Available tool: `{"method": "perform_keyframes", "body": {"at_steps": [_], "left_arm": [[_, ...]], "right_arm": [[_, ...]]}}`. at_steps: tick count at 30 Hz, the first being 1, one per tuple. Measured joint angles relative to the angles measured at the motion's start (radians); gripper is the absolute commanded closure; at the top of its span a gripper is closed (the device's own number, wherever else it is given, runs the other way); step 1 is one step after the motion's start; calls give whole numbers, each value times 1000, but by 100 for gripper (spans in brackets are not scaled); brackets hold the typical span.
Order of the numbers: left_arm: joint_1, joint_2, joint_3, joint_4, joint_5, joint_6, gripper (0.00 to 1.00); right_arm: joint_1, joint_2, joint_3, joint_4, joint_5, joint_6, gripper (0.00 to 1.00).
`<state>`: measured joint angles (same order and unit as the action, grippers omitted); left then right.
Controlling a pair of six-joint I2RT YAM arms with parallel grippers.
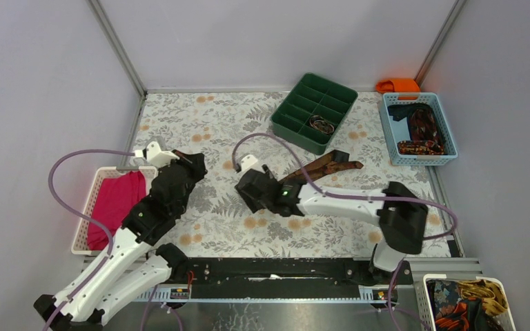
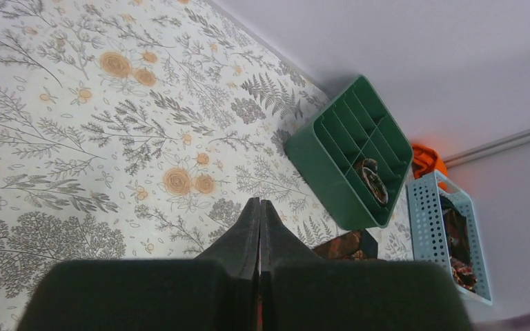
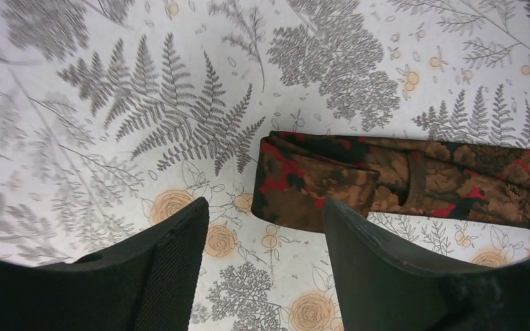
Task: Roll the ties
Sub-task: Roll the tie at the center of the board.
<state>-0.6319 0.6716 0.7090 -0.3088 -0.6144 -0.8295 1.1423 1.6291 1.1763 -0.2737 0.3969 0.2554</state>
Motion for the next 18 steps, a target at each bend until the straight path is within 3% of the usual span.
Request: {"method": "perform_keyframes", "body": {"at_steps": [8, 18], "left_arm": [[0, -15, 8, -60, -18, -3, 100], [1, -7, 3, -63, -15, -1, 100]], "right_arm": [[50, 257, 101, -102, 127, -5, 25], [49, 344, 144, -146, 231, 3, 26]]}}
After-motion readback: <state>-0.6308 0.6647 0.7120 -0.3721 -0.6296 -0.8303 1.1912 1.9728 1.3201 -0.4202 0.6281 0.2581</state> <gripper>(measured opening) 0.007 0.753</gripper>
